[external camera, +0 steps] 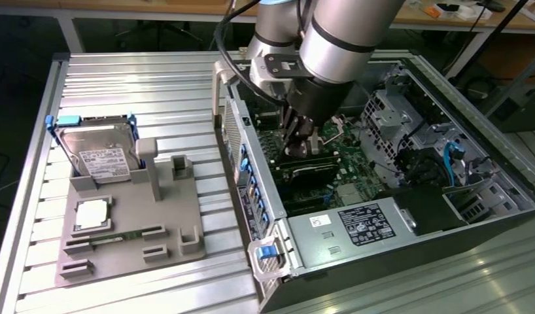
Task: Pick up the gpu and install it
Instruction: 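Press down on the gpu until it lock into place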
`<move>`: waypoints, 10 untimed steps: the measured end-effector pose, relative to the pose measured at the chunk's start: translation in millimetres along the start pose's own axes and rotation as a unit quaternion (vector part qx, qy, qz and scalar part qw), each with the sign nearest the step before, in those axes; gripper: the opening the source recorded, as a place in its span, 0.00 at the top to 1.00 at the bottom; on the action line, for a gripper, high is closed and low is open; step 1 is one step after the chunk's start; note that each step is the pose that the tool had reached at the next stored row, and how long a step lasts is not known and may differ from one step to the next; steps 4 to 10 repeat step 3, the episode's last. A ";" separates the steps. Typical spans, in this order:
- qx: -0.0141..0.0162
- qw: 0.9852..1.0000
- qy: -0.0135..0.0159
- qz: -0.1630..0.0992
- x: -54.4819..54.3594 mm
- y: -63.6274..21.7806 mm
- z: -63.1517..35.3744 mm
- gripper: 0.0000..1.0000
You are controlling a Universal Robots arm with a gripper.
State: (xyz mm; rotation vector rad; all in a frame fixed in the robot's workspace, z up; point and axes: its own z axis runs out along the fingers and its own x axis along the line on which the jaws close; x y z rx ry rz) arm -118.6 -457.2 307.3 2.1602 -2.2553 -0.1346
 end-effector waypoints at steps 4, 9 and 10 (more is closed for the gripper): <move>0.000 1.000 0.000 0.000 0.0 0.0 0.0 0.89; 0.000 1.000 0.000 0.000 0.0 0.0 0.0 0.89; 0.000 1.000 0.000 0.000 0.0 0.0 0.0 0.89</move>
